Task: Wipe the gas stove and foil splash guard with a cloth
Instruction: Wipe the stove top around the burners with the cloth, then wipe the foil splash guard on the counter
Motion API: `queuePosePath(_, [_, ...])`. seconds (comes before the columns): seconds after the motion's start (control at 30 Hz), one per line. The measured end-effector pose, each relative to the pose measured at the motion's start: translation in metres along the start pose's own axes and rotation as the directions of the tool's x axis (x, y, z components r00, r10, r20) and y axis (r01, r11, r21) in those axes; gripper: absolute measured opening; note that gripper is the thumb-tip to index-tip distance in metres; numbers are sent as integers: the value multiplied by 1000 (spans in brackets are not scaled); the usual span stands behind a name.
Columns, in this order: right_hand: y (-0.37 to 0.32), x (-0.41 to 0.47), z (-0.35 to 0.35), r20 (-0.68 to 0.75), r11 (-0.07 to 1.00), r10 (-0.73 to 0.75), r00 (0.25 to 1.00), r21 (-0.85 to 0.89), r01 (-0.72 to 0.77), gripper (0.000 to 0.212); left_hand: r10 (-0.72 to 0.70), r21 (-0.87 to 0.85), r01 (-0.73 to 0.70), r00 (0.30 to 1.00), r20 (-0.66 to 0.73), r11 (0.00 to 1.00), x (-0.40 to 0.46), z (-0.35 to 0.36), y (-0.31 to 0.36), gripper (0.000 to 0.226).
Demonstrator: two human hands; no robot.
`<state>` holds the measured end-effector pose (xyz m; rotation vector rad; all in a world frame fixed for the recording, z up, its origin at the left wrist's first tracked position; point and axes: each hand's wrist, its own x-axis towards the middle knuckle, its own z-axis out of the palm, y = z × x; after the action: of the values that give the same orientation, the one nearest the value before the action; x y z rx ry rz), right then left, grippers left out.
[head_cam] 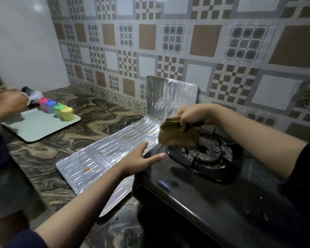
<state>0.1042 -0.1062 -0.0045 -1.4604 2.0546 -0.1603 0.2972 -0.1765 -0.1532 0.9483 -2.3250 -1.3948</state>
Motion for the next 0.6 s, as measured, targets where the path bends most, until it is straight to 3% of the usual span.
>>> queuePosePath(0.07, [-18,22,7,52,998,-45,998,35,43,11,-7,37,6,999,36,999,-9,-15,-17,116])
queuePosePath(0.17, [-54,65,15,122,989,-108,987,118,93,9,-47,243,46,999,0,969,-22,-48,-56,100])
queuePosePath(0.27, [-97,111,32,163,984,-149,975,119,130,3,-113,483,94,994,9,871,-35,-90,-95,127])
queuePosePath(0.33, [-131,146,52,206,984,-177,962,44,172,4,-160,612,144,987,-29,778,-37,-121,-132,153])
queuePosePath(0.43, [-169,183,85,222,933,-231,947,-226,280,5,-270,681,258,958,-91,685,-36,-154,-177,164])
queuePosePath(0.5, [-194,206,111,212,827,-282,936,-440,349,16,-354,658,319,932,-84,683,-40,-173,-195,168])
queuePosePath(0.6, [-220,235,149,208,717,-373,904,-553,424,43,-404,639,349,912,-65,685,-38,-191,-218,171])
